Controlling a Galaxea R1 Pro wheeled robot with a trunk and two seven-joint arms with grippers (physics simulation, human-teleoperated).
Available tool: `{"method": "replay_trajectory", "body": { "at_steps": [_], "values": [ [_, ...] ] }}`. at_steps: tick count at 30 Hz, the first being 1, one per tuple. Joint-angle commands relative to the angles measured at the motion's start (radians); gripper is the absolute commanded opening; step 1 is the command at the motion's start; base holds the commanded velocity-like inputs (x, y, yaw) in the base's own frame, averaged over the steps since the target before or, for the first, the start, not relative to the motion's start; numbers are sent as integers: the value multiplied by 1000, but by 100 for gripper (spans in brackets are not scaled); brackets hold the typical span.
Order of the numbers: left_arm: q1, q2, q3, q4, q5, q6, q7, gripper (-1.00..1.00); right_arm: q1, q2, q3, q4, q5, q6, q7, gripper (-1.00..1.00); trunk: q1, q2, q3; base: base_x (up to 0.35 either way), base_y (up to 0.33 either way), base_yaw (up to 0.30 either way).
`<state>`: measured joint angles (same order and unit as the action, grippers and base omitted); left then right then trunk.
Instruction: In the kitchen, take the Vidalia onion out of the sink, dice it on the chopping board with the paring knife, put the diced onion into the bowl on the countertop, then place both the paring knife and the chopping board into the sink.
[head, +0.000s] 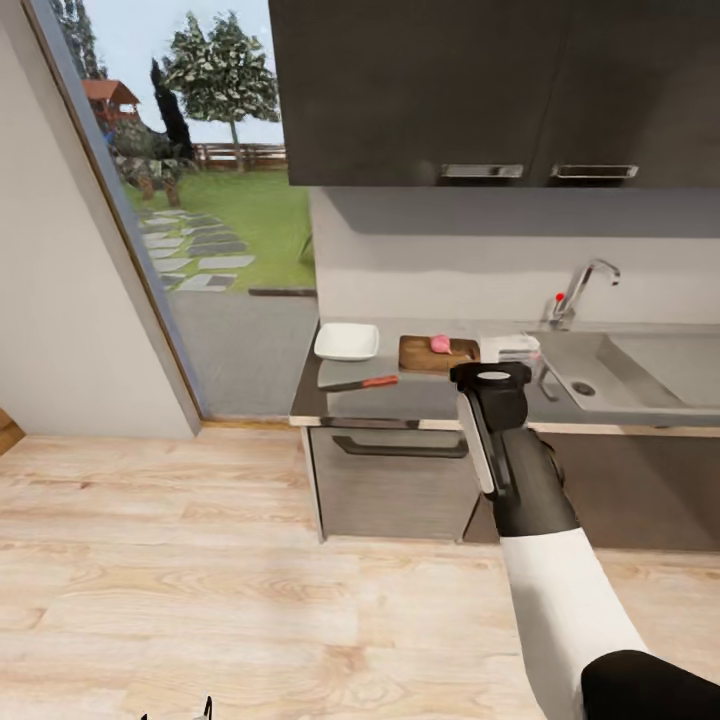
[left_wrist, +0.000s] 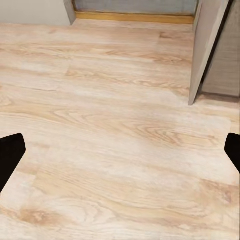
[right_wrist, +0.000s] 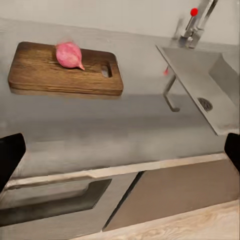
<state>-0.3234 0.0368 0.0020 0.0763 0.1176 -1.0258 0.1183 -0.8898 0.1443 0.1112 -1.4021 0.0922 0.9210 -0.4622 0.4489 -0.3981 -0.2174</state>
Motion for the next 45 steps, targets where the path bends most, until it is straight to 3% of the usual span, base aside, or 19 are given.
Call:
{"method": "replay_trajectory", "body": {
  "at_steps": [1, 5, 10, 14, 22, 34, 45],
  "values": [
    [-2, 0, -1, 4, 2, -5, 0, 100, -23, 1, 1, 1, 7, 29, 4, 100, 1, -2, -2, 295, 117, 0],
    [-2, 0, -1, 4, 2, -2, 1, 100, -40, 3, 5, 1, 4, 43, 7, 100, 1, -2, -2, 296, 118, 0],
    [-2, 1, -1, 2, 3, 55, 0, 100, -45, 13, 9, -1, -7, 46, 24, 100, 1, -2, -2, 296, 119, 0],
    [-2, 1, -1, 2, 4, 72, 0, 100, -46, 14, 54, -1, -10, 48, 47, 100, 1, -2, -2, 297, 126, 0],
    [-2, 2, -1, 2, 4, 76, 0, 100, -43, 15, 85, -5, -12, 53, 56, 100, 1, -2, -2, 259, 14, 0],
    [-2, 2, -1, 2, 4, 76, 0, 100, -39, 13, 87, -5, -12, 46, 120, 100, 1, -2, -2, 17, -9, 0],
    [-1, 0, -1, 2, 4, 76, 0, 100, -38, 14, 87, -4, -13, 53, 123, 100, 1, -2, -2, -38, -67, 115]
  ]
}}
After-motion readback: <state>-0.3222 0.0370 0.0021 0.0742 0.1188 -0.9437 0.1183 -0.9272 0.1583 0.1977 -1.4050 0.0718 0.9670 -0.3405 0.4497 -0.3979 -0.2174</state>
